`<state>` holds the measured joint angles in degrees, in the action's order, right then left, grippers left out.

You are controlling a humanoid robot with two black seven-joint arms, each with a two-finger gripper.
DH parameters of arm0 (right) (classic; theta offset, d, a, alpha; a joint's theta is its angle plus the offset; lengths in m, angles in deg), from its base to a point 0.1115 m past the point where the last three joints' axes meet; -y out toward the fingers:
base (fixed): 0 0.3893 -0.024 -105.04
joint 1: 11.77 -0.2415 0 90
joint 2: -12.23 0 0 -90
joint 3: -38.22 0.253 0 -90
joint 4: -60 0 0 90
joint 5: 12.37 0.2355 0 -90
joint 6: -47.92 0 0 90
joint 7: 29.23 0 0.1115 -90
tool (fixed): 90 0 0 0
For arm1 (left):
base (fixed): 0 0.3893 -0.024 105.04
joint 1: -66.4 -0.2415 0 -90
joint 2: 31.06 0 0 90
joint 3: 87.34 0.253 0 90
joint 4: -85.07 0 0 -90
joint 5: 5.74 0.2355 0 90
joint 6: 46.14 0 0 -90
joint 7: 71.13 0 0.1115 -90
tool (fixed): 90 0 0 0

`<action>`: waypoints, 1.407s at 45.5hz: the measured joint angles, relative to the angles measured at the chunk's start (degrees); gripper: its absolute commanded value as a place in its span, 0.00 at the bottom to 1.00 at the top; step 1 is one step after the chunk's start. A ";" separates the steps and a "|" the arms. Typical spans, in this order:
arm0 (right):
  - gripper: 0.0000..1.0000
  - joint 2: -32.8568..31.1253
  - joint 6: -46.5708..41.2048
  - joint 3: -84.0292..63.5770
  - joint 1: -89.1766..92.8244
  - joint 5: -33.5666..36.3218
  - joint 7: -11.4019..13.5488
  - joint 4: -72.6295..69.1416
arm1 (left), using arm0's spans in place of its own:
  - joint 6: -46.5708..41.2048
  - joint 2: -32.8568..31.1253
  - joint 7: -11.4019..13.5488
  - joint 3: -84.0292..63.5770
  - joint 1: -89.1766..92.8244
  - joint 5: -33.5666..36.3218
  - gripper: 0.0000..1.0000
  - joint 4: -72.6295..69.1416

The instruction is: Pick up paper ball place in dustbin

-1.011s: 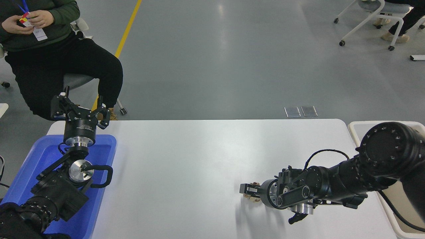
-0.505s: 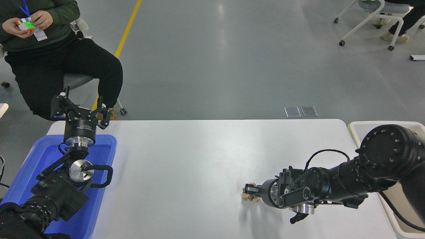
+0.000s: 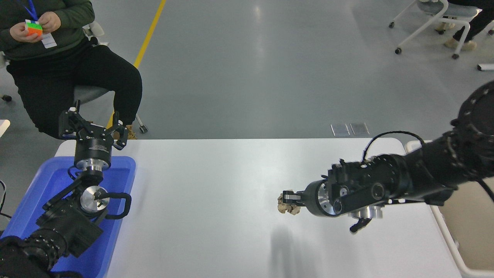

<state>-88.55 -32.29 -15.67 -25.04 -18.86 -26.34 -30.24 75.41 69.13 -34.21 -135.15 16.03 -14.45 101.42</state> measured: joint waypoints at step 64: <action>0.00 -55.01 -7.98 -0.45 -5.67 3.19 0.64 25.92 | 0.00 -0.01 0.00 -0.01 0.00 -0.01 0.99 0.00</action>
<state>-143.56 -40.27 -16.12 -30.70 -15.67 -25.70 -4.32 75.40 69.13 -34.21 -135.15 16.03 -14.46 101.41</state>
